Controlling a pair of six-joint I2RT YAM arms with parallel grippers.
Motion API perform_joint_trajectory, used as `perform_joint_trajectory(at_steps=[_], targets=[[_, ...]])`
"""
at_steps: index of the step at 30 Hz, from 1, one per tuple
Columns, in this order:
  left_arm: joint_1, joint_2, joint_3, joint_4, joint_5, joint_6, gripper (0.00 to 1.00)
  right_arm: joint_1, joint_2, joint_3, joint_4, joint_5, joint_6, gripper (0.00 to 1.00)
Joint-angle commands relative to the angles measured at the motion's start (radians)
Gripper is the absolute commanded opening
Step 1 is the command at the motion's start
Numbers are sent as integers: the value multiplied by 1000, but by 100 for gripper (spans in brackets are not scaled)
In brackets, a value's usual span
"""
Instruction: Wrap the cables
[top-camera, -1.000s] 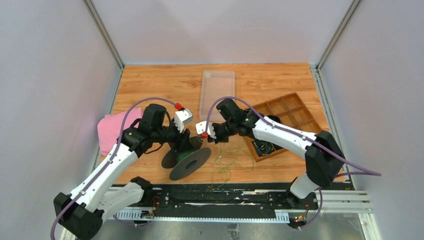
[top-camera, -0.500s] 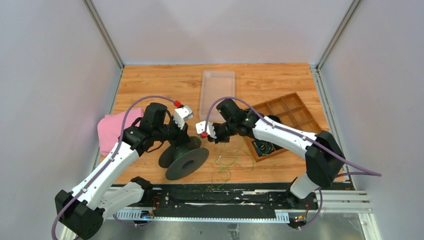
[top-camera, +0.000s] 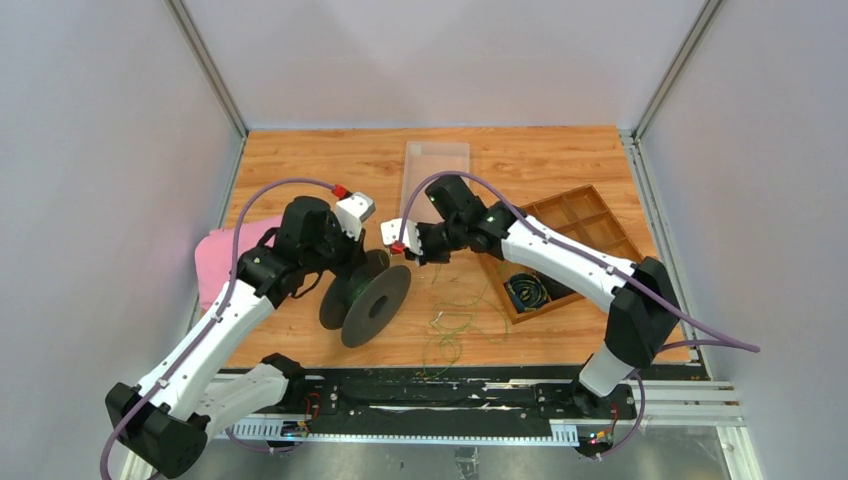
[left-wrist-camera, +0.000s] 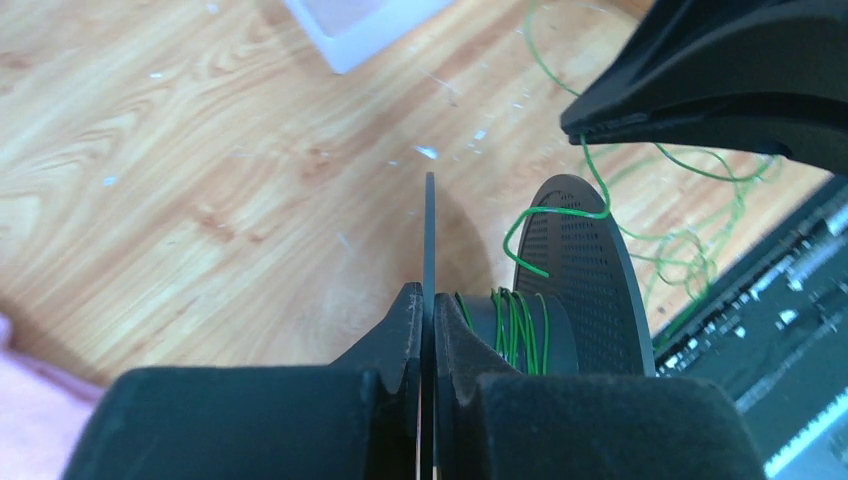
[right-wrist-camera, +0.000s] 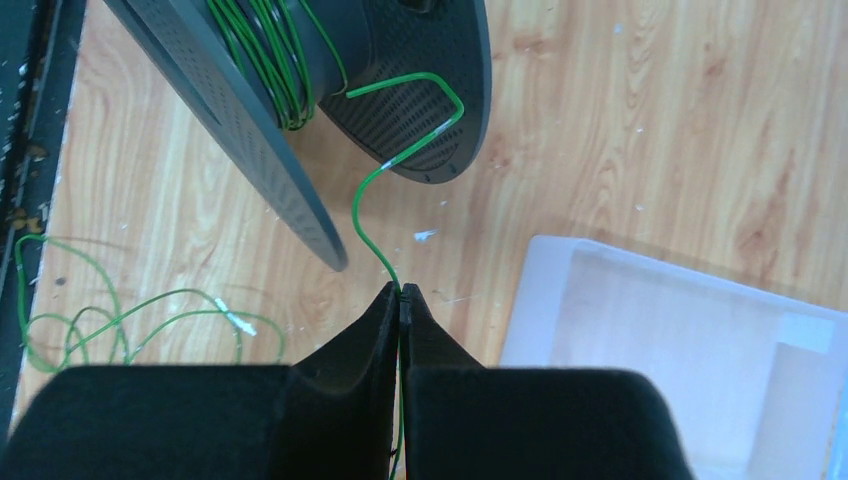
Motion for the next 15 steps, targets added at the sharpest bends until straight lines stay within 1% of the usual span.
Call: perform_joint_trajectory(at_steps=[1,3,7,10,15], targets=[[7,22,71,9,-210,-59,0,-27,67,89,-71,27,-24,1],[7,31,66,25,-255,-73,0,-29,85,122,-93,47,-38,1],[6,55,50,71,-282,-121,0,-34,116,189,-144,77,-41,1],[6,69,55,80,-272,-144,0,-36,122,204,-158,110,-35,1],[7,86,44,103,-259,-176,1,-35,127,215,-175,117,-37,1]])
